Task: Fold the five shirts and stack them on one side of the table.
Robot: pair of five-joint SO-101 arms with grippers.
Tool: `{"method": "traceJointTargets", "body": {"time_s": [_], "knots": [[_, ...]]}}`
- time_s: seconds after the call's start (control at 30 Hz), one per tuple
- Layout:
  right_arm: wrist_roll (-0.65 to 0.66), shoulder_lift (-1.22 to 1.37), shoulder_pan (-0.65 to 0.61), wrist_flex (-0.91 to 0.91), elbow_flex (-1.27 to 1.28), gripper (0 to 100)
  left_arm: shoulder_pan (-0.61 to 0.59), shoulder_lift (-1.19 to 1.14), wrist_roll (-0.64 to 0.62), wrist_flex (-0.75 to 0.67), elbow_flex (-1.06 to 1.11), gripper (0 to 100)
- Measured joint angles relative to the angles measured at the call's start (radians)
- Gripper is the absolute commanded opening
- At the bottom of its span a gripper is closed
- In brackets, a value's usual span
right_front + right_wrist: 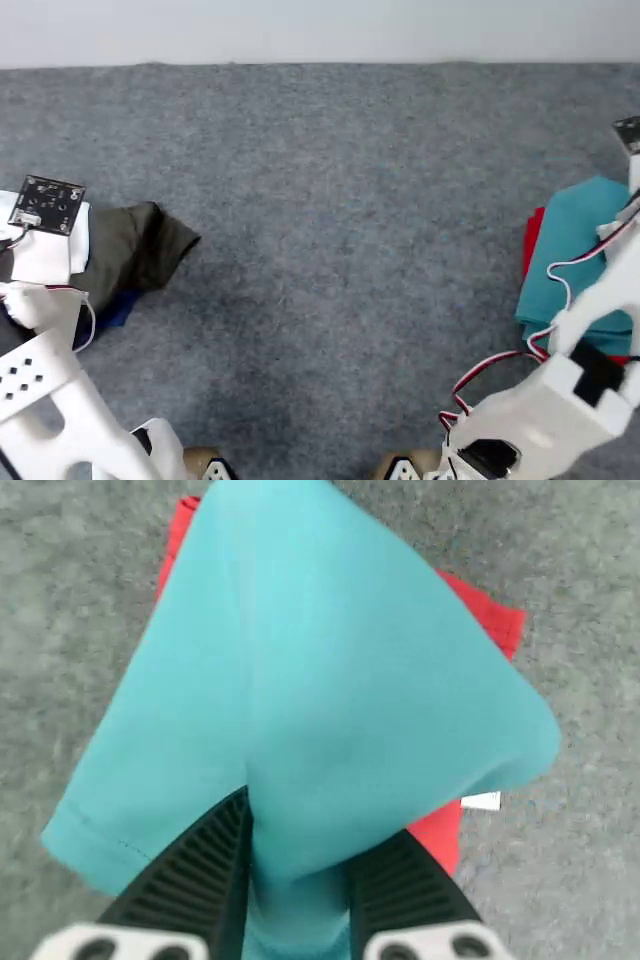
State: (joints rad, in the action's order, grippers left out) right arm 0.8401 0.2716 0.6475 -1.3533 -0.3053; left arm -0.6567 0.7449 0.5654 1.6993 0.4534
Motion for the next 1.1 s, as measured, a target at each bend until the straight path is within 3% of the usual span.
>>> {"method": "traceJointTargets", "body": {"time_s": [0.13,0.2,0.33,0.6,1.1], "knots": [[0.0,0.029,0.014,0.043,0.0,33.1,0.0,0.0,0.0,0.006,0.0,2],[0.0,0.029,0.018,0.044,0.0,34.9,0.0,0.0,0.0,0.006,0.0,2],[-0.037,-0.009,0.021,0.014,0.0,29.0,0.0,0.0,0.0,0.006,0.0,2],[-0.06,-0.068,-0.002,-0.167,0.008,0.2,0.0,0.0,0.0,0.006,0.0,2],[-0.124,0.16,-0.077,-0.063,0.275,0.9,0.0,0.0,0.0,0.006,0.0,2]]}}
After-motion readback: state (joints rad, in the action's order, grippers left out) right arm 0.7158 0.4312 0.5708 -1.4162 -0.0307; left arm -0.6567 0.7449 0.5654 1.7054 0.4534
